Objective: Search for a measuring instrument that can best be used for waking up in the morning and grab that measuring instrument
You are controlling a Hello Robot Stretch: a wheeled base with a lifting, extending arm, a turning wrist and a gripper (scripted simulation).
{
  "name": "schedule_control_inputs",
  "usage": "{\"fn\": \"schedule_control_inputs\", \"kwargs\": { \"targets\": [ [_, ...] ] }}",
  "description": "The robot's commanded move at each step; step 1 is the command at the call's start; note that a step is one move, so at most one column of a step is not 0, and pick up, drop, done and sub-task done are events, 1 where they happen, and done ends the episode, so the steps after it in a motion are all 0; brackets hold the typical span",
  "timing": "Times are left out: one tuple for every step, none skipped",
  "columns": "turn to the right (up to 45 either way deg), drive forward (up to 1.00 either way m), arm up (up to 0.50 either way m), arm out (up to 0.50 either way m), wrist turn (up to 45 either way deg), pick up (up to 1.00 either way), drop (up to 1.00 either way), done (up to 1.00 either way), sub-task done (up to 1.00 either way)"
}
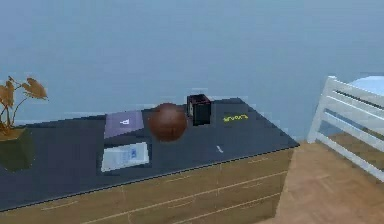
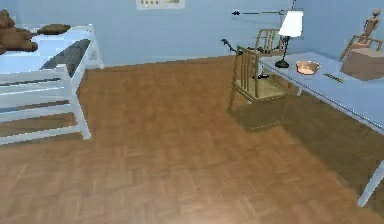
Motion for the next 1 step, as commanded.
{"fn": "schedule_control_inputs", "kwargs": {
  "targets": [
    [-6.0,0.00,0.00,0.00,0.0,0.00,0.00,0.00,0.00]
  ]
}}
